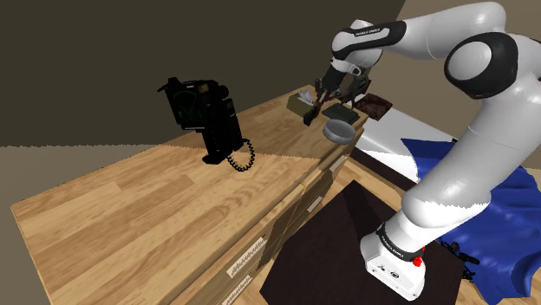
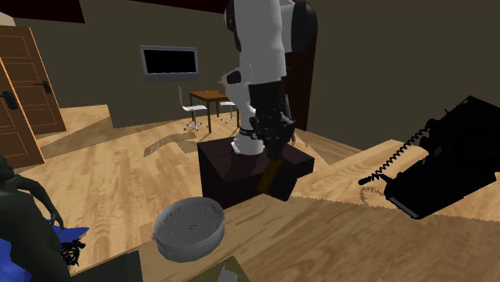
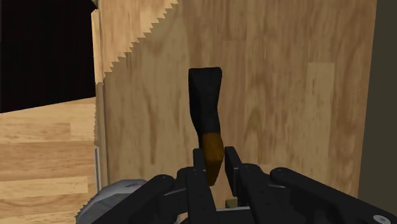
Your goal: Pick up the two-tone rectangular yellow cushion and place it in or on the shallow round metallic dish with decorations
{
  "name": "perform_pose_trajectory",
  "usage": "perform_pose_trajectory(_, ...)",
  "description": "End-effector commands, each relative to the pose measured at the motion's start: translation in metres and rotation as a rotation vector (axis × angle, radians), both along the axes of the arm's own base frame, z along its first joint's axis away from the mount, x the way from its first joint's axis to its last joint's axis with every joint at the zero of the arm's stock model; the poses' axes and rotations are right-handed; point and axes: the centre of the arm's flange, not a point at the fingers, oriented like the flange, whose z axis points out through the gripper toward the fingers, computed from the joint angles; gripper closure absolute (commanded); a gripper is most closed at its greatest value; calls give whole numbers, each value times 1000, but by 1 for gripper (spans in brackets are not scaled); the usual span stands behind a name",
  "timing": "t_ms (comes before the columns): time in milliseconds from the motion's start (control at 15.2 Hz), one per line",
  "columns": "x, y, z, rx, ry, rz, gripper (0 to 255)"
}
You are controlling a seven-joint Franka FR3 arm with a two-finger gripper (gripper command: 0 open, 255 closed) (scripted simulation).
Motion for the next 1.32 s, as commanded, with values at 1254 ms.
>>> perform_pose_trajectory(1254,-82,-178,-8,0,0,2,255)
